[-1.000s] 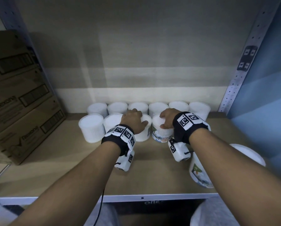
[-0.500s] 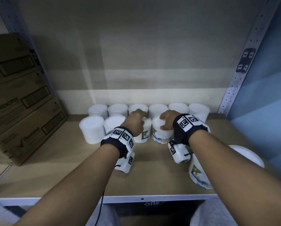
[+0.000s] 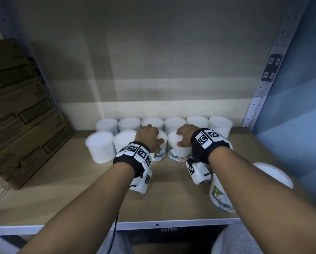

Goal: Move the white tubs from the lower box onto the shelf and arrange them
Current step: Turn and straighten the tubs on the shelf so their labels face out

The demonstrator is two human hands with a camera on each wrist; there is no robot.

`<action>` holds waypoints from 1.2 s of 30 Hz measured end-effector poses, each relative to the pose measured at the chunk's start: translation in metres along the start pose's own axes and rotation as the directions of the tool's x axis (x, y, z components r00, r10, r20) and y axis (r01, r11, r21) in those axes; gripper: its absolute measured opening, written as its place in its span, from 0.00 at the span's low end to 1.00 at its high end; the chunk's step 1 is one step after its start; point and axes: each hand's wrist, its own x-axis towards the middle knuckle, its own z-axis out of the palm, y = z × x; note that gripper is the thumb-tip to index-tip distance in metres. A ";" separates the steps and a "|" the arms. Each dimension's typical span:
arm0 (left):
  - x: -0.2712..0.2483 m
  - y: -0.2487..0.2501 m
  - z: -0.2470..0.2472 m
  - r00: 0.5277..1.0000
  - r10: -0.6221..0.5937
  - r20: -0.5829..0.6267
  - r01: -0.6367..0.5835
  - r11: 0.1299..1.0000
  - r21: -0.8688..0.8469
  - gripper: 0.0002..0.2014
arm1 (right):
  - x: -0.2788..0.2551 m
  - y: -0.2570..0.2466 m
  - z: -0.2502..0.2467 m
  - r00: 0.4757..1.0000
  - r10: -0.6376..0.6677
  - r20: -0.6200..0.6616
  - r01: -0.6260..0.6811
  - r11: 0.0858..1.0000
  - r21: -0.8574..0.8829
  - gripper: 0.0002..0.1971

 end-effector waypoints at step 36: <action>0.007 -0.009 -0.014 0.978 0.059 0.200 -0.047 0.997 -0.066 0.24 | 0.004 0.002 0.005 1.000 0.003 -0.025 -0.003 1.000 0.021 0.29</action>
